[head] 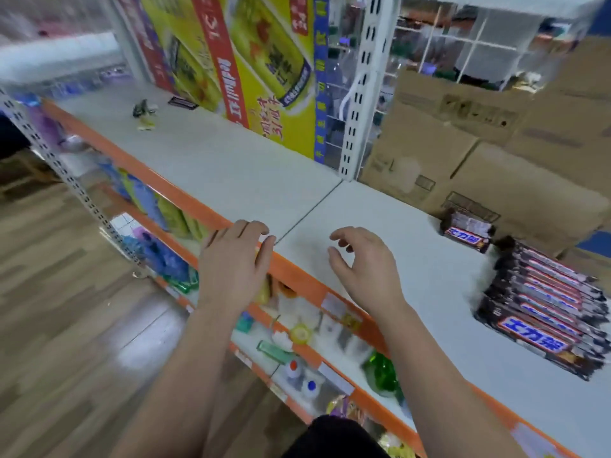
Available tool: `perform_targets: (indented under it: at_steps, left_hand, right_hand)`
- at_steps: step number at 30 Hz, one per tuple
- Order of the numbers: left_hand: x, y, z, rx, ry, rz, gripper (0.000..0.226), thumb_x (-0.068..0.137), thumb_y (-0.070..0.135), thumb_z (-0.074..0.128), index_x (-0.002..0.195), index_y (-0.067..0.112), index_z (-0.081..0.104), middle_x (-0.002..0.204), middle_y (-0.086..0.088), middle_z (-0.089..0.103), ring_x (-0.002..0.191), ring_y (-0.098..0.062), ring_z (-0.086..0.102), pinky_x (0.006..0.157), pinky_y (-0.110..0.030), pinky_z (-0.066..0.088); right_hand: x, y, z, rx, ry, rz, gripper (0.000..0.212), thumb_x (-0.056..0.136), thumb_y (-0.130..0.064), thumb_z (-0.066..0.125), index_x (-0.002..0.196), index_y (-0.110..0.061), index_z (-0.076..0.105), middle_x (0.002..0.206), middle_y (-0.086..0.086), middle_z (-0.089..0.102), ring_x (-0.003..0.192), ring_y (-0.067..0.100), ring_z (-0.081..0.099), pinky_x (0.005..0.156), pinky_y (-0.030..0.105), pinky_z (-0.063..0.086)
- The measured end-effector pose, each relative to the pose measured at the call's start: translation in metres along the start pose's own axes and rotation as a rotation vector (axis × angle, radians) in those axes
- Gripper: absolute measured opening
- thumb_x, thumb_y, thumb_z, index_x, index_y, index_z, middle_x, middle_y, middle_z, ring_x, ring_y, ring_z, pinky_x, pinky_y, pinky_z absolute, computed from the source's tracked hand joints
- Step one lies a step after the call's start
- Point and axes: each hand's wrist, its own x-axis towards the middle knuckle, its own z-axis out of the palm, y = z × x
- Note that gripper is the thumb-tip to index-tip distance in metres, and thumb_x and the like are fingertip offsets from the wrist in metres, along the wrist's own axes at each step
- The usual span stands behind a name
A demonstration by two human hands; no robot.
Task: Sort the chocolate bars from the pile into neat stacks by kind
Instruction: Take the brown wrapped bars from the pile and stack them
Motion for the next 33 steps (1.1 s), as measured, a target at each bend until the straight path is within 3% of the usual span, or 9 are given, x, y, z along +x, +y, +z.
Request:
perform_targets:
  at_steps: [14, 21, 28, 33]
  left_hand:
    - [0.169, -0.262, 0.011, 0.054, -0.011, -0.026, 0.029, 0.088, 0.04, 0.043, 0.092, 0.021, 0.065, 0.087, 0.002, 0.066, 0.072, -0.027, 0.064, 0.078, -0.034, 0.03]
    - [0.248, -0.381, 0.032, 0.006, -0.049, -0.044, 0.031, 0.089, 0.041, 0.041, 0.094, 0.022, 0.065, 0.09, 0.005, 0.066, 0.076, -0.027, 0.064, 0.077, -0.037, 0.038]
    - [0.342, -0.501, 0.065, -0.043, -0.144, 0.051, 0.038, 0.088, 0.043, 0.034, 0.099, 0.023, 0.065, 0.095, 0.003, 0.066, 0.081, -0.025, 0.064, 0.081, -0.038, 0.041]
    - [0.407, -0.559, 0.091, -0.064, -0.233, 0.191, 0.036, 0.088, 0.041, 0.035, 0.096, 0.023, 0.065, 0.089, 0.004, 0.066, 0.072, -0.022, 0.064, 0.078, -0.037, 0.042]
  right_hand:
    - [0.229, -0.117, 0.209, 0.028, -0.061, -0.05, 0.016, 0.088, -0.028, 0.058, 0.101, -0.022, 0.064, 0.092, -0.004, 0.061, 0.088, 0.016, 0.057, 0.075, 0.03, 0.046]
    - [0.327, -0.163, 0.301, -0.004, -0.089, -0.037, 0.016, 0.089, -0.029, 0.058, 0.1, -0.02, 0.065, 0.095, -0.004, 0.061, 0.089, 0.016, 0.057, 0.075, 0.029, 0.044]
    - [0.416, -0.198, 0.405, -0.071, -0.098, 0.08, 0.018, 0.088, -0.029, 0.059, 0.098, -0.018, 0.068, 0.095, 0.004, 0.063, 0.091, 0.023, 0.059, 0.075, 0.034, 0.048]
    - [0.459, -0.219, 0.451, -0.099, -0.036, 0.23, 0.014, 0.087, -0.026, 0.061, 0.095, -0.016, 0.068, 0.092, 0.005, 0.063, 0.09, 0.024, 0.059, 0.072, 0.038, 0.05]
